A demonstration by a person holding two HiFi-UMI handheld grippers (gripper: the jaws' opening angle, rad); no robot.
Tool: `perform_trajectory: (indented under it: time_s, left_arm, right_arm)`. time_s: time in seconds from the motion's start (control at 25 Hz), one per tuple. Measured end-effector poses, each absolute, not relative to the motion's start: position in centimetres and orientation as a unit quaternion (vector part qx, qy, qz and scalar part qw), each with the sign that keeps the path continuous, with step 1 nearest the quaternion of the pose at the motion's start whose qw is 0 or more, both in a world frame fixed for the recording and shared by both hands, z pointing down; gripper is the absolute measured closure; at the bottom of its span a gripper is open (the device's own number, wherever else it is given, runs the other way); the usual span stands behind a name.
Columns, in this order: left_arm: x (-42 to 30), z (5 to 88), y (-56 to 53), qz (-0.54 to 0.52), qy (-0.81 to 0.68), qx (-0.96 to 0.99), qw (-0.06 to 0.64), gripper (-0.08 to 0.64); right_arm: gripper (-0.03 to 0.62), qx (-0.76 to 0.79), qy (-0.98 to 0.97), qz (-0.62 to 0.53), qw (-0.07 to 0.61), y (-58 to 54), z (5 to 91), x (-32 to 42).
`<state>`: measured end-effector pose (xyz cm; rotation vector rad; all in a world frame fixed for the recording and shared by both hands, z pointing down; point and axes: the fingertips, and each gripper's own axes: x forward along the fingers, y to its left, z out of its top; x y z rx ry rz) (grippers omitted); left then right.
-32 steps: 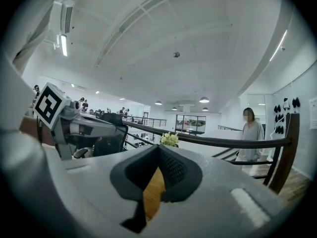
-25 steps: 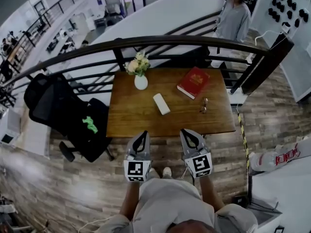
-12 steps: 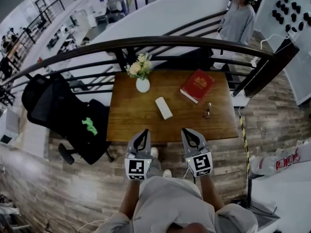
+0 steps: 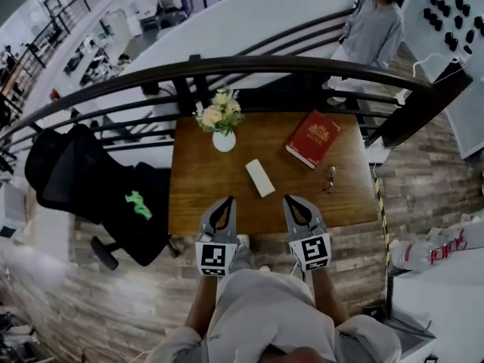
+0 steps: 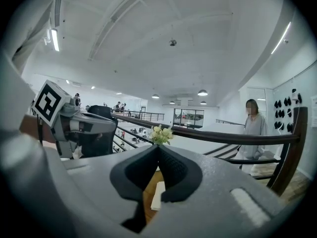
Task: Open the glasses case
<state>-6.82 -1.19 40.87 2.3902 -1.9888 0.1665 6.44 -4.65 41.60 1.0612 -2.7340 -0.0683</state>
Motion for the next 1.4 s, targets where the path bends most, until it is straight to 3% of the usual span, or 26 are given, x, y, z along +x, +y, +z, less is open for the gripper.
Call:
perform_trajectory:
  time_s: [0.68,1.4]
  left_arm:
    - [-12.4,43.7,-10.3,0.051,-0.592,0.803,0.034,0.54]
    - [-12.3,51.7,-15.2,0.081,-0.535,0.836,0.091,0.54]
  right_arm:
    - [0.588,0.395,-0.906,-0.008,0.152,-12.1,44.5,0.8]
    - [0.588,0.406,-0.885,0.022,0.228,-15.8,51.2,-0.7]
